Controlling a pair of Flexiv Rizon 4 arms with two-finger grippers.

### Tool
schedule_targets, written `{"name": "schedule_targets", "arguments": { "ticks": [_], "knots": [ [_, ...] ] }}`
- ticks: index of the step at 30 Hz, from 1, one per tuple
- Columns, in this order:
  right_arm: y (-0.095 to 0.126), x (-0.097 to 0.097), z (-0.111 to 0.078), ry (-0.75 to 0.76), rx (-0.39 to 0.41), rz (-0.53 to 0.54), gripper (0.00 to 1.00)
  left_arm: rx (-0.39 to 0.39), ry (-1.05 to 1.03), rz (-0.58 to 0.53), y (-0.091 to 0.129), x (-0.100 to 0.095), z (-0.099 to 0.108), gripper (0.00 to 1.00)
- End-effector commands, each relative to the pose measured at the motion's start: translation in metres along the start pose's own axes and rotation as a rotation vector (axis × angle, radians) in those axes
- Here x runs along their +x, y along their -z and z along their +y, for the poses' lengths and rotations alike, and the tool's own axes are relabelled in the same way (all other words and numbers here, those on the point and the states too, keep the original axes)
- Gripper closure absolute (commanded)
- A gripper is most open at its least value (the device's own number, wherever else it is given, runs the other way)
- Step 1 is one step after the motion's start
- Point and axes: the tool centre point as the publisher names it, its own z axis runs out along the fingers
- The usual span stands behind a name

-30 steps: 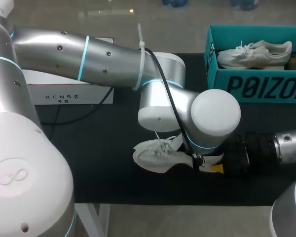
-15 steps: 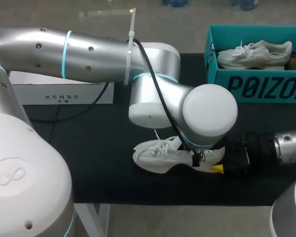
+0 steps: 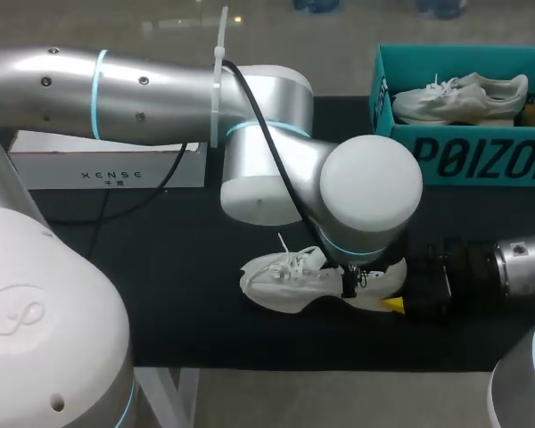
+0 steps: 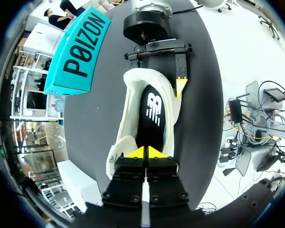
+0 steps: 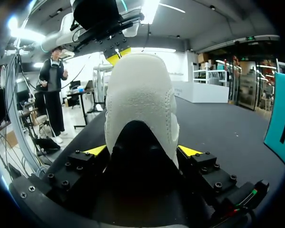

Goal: Take the shoe out of the shoebox, open the shoe tongue, remove and reinsert the insole, then place the shoe into the shoebox

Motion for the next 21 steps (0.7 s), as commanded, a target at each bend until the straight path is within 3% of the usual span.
{"name": "schedule_targets", "arguments": {
  "ticks": [1,9,20,21],
  "knots": [
    [-0.001,0.002,-0.003,0.0,0.003,-0.002,1.0,-0.01,-0.012,0.059,-0.015,-0.003,-0.012,1.0],
    [-0.001,0.002,-0.003,0.0,0.003,-0.002,1.0,-0.031,-0.069,0.204,-0.028,0.005,-0.018,1.0],
    [-0.001,0.002,-0.003,0.0,0.003,-0.002,1.0,-0.057,-0.127,0.278,-0.028,0.023,-0.012,1.0],
    [-0.001,0.002,-0.003,0.0,0.003,-0.002,1.0,-0.057,-0.129,0.278,-0.028,0.023,-0.011,0.9]
  ]
}}
